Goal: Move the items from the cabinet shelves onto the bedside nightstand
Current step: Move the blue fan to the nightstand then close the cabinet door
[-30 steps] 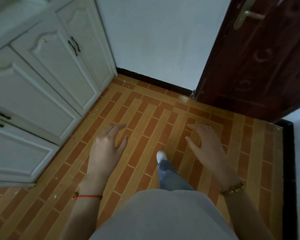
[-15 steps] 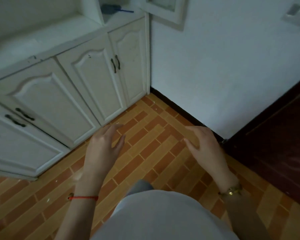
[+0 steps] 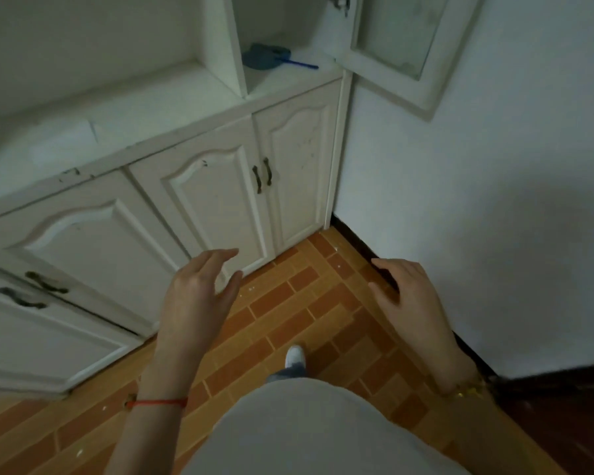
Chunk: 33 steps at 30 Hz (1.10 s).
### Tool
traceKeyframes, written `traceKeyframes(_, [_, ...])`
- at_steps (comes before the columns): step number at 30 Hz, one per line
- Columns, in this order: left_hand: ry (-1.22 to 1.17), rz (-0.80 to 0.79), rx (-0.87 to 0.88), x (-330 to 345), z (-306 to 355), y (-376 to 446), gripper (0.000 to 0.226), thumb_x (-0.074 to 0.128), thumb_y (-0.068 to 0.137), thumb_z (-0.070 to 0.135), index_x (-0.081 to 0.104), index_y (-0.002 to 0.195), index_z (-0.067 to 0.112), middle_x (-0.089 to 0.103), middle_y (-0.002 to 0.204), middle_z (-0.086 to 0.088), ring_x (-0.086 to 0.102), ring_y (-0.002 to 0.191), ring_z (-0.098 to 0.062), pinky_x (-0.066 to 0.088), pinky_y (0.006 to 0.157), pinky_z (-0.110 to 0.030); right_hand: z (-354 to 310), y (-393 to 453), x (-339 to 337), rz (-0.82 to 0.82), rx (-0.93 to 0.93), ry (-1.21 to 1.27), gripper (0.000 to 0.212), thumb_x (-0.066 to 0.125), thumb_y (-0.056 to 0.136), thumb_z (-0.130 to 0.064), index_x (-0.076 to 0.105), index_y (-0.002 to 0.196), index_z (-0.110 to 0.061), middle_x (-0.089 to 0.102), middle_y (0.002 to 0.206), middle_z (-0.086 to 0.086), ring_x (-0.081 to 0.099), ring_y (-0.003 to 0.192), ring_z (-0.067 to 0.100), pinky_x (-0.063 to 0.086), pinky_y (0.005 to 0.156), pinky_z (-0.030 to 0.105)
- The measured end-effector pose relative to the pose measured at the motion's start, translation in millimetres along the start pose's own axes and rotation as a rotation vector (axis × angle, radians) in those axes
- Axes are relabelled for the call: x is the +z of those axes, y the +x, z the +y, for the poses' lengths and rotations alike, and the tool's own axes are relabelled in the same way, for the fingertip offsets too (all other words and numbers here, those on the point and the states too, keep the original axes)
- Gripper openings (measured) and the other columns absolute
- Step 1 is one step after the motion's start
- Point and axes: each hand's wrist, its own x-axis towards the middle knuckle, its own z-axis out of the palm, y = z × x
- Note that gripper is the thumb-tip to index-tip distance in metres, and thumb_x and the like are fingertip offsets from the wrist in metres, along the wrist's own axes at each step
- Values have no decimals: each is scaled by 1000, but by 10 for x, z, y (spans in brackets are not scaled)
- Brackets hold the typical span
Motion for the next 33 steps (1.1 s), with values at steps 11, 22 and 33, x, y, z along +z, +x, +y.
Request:
traceKeyframes(11, [11, 16, 73, 470, -175, 2261, 33, 69, 90, 19, 66, 123, 14, 69, 116, -6, 68, 99, -25, 53, 85, -35, 67, 2199, 87, 50, -3, 20, 33, 61, 94, -17, 61, 126, -11, 63, 121, 6, 51, 116, 20, 32, 97, 23])
traceKeyframes(22, [-18, 103, -56, 1279, -1, 4053, 35, 68, 91, 20, 65, 125, 14, 68, 120, -5, 66, 107, -25, 54, 92, -39, 656, 4501, 124, -11, -157, 45, 37, 64, 92, -19, 60, 128, -12, 62, 123, 4, 49, 117, 15, 37, 98, 24])
traceKeyframes(33, [13, 241, -242, 1781, 192, 5458, 34, 67, 92, 21, 64, 126, 18, 68, 120, -1, 66, 105, -21, 48, 87, -27, 737, 6565, 131, -70, -412, 89, 35, 61, 93, -22, 58, 128, -16, 60, 124, -1, 46, 116, 10, 40, 98, 25])
